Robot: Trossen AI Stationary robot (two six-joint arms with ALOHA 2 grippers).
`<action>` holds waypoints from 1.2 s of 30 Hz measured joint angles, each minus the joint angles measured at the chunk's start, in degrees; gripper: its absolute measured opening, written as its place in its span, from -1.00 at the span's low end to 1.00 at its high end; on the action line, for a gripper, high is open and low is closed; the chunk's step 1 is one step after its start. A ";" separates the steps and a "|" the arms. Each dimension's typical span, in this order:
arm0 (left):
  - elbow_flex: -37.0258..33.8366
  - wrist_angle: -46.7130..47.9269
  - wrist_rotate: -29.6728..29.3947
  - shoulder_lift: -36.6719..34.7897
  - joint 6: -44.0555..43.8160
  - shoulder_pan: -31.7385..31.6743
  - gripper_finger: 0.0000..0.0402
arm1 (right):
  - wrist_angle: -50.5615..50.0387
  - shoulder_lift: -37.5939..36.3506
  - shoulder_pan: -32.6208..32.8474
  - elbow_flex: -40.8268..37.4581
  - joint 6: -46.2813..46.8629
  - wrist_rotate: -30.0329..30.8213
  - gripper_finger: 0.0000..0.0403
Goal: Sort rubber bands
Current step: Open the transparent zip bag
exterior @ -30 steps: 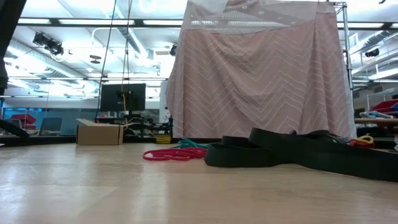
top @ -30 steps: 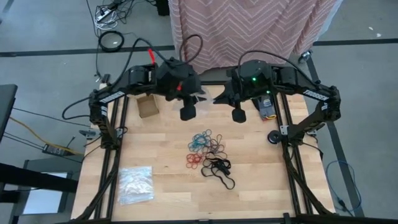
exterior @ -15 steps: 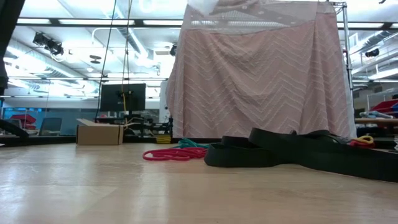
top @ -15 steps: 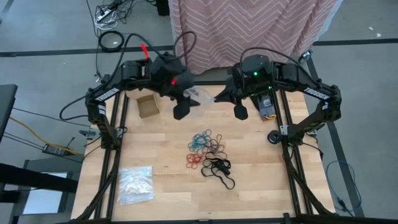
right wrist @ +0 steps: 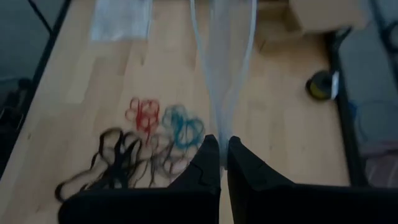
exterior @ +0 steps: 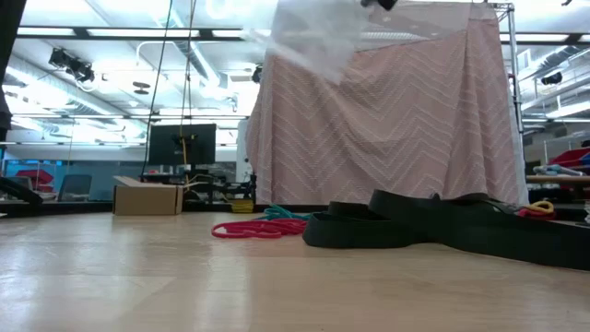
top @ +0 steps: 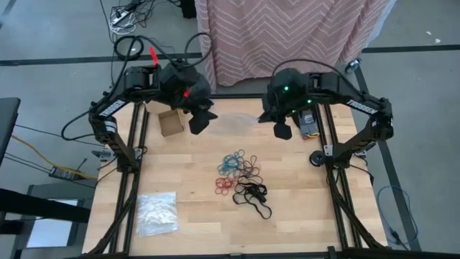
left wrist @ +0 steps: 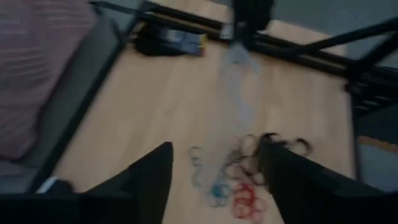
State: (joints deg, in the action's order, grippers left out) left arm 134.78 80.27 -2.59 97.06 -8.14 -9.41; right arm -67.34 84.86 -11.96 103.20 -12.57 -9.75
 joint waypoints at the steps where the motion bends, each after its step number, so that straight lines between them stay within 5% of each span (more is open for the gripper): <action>1: 0.00 0.51 -0.73 0.08 1.30 0.02 0.02 | -0.13 0.00 0.23 -1.02 0.48 0.74 -1.00; 6: -2.92 2.63 1.30 0.79 9.17 -0.17 -0.79 | 2.65 0.07 0.97 -4.50 3.51 4.17 -1.00; 8: -4.85 2.19 2.96 0.83 10.84 -0.50 -0.93 | 3.39 0.09 1.09 -4.76 4.71 4.95 -1.00; 17: -11.33 -0.40 4.89 0.65 18.78 -2.94 -0.99 | 3.94 0.01 1.41 -5.42 7.90 8.86 -1.00; 23: -15.12 -5.27 7.99 -1.90 19.57 -6.36 -0.99 | 5.72 -1.84 1.75 -13.78 9.27 8.78 -1.00; 29: -30.06 -20.19 13.36 -6.65 15.69 -8.10 -0.94 | 14.14 -6.84 3.20 -24.22 14.03 8.60 -1.00; 36: -49.00 -37.28 21.32 -8.55 7.77 -7.90 -0.68 | 16.52 -8.80 4.85 -26.47 15.57 8.88 -1.00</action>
State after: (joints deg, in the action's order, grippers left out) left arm 85.78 42.99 18.73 88.51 -0.36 -17.31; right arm -50.82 76.06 -7.11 76.73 3.01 -0.87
